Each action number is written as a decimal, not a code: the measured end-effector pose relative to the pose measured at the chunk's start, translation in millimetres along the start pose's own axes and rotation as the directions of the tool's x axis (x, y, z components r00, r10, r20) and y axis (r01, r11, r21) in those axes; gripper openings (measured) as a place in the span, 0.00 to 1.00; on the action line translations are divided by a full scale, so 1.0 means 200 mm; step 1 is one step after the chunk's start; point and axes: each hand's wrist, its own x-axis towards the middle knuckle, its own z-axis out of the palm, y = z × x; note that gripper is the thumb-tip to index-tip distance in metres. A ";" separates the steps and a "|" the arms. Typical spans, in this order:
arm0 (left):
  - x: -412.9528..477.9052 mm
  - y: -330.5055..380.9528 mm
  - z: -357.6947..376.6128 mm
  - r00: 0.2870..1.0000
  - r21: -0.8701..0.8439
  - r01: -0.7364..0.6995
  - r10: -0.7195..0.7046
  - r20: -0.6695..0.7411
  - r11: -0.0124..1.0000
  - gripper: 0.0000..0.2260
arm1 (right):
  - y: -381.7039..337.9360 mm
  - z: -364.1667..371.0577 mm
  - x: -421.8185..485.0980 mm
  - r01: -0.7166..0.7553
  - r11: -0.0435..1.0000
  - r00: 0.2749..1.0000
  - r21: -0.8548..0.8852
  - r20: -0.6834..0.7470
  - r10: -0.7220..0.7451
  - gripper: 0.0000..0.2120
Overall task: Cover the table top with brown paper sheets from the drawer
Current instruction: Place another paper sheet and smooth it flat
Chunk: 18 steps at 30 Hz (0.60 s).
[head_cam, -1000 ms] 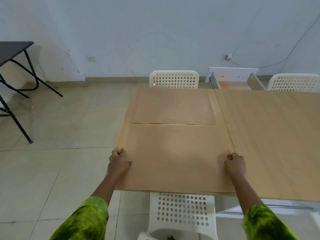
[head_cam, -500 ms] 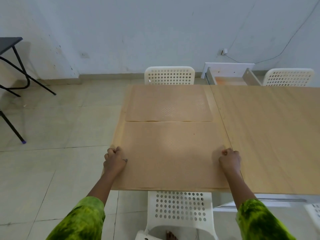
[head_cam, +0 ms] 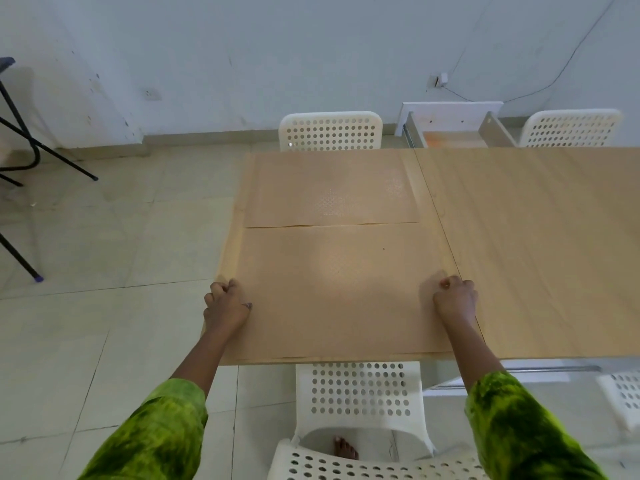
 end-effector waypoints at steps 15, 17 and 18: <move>-0.03 0.00 0.01 1.000 0.008 -0.010 0.010 -0.004 1.000 0.23 | 0.02 0.03 -0.01 -0.046 0.999 0.997 0.000 -0.057 0.046 0.18; -0.03 0.01 0.00 1.000 0.010 -0.008 0.008 0.005 1.000 0.23 | 0.03 0.04 -0.01 -0.055 0.998 0.997 0.001 -0.061 0.055 0.18; -0.03 0.01 0.00 1.000 0.011 -0.006 0.006 0.006 1.000 0.24 | 0.03 0.04 -0.01 -0.055 0.999 0.997 -0.001 -0.063 0.054 0.19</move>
